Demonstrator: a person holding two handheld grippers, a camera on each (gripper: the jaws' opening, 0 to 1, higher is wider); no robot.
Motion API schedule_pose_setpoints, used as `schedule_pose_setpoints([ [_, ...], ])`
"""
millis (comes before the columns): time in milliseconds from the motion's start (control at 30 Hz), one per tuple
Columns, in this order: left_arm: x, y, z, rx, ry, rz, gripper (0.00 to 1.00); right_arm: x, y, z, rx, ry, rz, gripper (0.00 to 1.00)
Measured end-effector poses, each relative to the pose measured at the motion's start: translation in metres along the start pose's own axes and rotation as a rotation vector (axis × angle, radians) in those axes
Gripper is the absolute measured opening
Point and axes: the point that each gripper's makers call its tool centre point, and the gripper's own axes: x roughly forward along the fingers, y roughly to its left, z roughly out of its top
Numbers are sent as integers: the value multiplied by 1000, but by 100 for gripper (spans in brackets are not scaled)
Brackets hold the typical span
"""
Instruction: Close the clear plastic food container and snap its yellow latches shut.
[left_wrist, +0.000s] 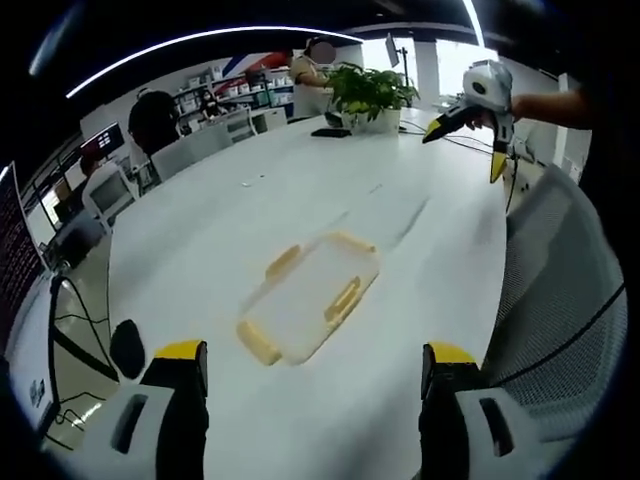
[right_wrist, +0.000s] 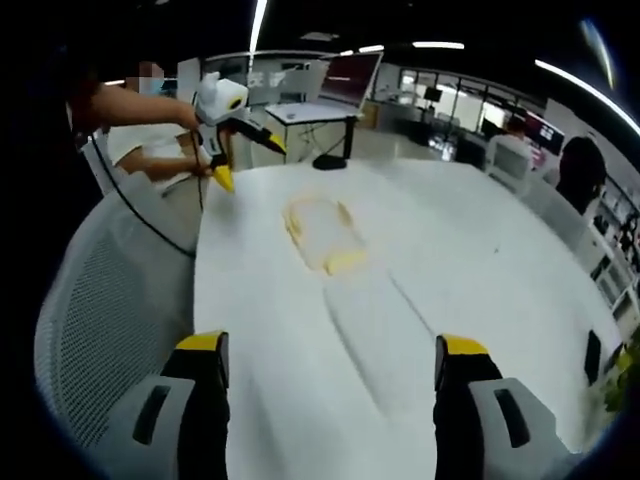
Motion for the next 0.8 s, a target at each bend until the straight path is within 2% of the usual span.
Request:
schedule_pose_setpoints([
  [400, 8, 14, 2, 50, 8, -32, 85, 18, -7, 14, -49, 20, 45, 81],
  [800, 18, 21, -2, 97, 44, -89, 80, 35, -13, 23, -76, 50, 89, 77],
])
